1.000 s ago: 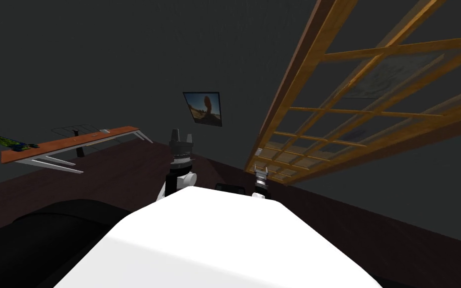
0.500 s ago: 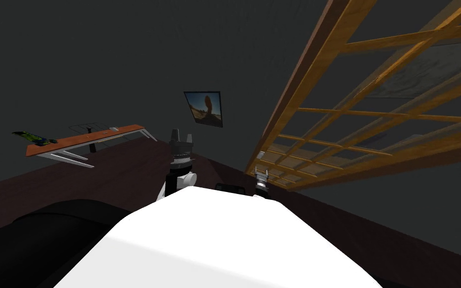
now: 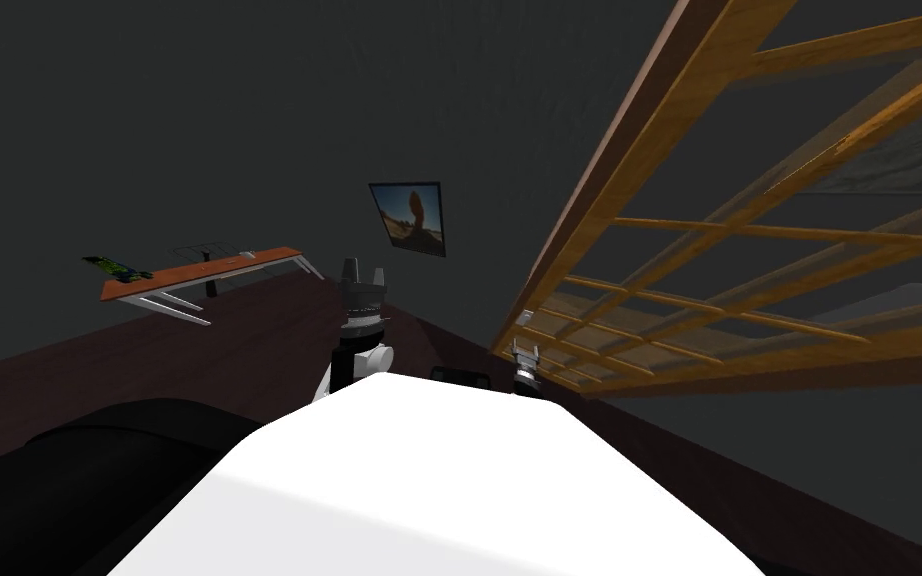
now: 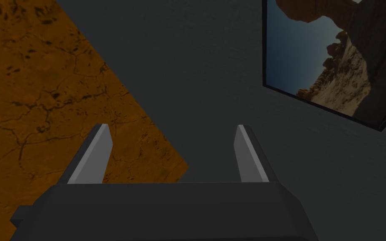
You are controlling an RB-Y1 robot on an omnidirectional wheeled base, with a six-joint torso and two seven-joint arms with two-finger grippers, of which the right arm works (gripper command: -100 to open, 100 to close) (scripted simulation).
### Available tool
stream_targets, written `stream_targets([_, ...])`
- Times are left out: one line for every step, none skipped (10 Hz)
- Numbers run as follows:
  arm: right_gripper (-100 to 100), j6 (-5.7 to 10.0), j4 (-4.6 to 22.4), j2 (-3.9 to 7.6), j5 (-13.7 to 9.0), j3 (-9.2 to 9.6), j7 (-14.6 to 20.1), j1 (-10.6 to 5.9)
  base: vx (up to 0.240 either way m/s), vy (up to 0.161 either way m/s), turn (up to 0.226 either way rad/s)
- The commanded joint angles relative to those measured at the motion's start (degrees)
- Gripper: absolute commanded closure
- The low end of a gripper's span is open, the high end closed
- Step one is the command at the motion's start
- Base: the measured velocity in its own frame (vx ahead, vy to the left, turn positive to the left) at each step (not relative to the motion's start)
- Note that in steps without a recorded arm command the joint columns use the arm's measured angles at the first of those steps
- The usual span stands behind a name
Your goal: Pull the door open
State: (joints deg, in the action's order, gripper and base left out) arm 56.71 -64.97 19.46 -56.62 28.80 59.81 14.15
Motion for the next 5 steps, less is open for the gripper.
stream_targets([-100, 1.01, 1.58, 0.44, -1.69, 0.99, 1.46, -0.21, 0.082, -0.05, 0.097])
stream_targets([-100, 1.27, 2.11, 0.58, -2.11, 1.25, 1.89, -0.33, 0.082, -0.062, 0.081])
stream_targets([-100, 1.79, 3.14, 0.85, -2.94, 1.74, 2.74, -0.57, 0.074, -0.065, 0.078])
stream_targets([-100, 2.28, 4.12, 1.11, -3.71, 2.21, 3.54, -0.79, 0.068, -0.066, 0.074])
stream_targets([-100, 2.86, 5.29, 1.41, -4.64, 2.77, 4.49, -1.05, 0.068, -0.08, 0.093])
